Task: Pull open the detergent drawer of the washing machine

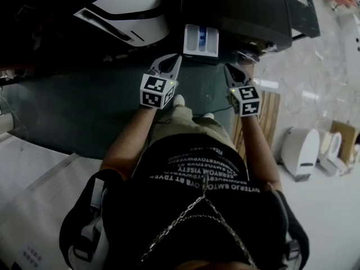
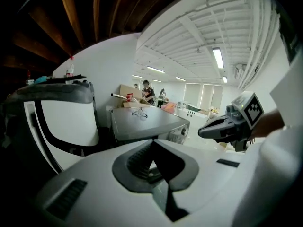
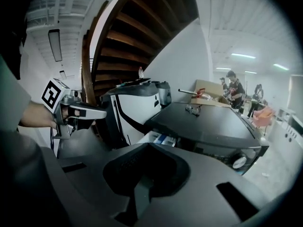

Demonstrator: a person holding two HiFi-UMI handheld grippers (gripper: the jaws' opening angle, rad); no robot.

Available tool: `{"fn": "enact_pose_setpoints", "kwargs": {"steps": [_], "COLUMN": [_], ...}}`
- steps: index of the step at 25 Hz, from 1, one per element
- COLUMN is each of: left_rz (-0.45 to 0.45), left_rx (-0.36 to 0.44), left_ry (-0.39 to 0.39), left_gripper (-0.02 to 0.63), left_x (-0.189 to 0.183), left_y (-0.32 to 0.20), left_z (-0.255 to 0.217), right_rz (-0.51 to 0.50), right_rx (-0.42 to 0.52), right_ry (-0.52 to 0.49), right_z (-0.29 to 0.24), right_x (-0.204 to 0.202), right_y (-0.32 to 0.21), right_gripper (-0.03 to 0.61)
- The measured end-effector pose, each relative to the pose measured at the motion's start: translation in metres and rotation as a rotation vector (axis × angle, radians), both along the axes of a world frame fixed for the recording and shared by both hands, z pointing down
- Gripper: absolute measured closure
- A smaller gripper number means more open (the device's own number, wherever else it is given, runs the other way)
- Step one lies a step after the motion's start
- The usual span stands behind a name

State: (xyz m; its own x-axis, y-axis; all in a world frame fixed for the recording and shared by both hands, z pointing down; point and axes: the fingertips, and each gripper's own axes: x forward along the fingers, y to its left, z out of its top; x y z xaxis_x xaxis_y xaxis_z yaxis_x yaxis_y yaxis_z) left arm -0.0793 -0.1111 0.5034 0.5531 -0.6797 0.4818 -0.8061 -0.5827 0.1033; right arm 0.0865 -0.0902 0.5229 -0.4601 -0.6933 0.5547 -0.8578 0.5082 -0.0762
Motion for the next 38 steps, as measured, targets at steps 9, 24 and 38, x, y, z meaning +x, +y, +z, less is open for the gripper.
{"fn": "enact_pose_setpoints", "kwargs": {"steps": [9,24,38], "left_rz": [-0.064,-0.037,-0.049], "left_rx": [0.174,0.319,0.296], "left_ry": [0.045,0.103,0.104], "left_gripper": [0.611,0.611,0.611], "left_x": [-0.006,0.024,0.035], "left_y": [0.004,0.032,0.057], "left_z": [-0.091,-0.197,-0.207], "right_rz": [-0.01,-0.044,-0.116], "right_rx": [0.151,0.335,0.371], "right_ry": [-0.05,-0.031,-0.087], "right_z": [-0.091,-0.196,-0.239], "right_x": [0.01,0.036,0.035], "right_y": [0.0,0.034,0.057], "right_gripper": [0.575,0.575,0.575]}}
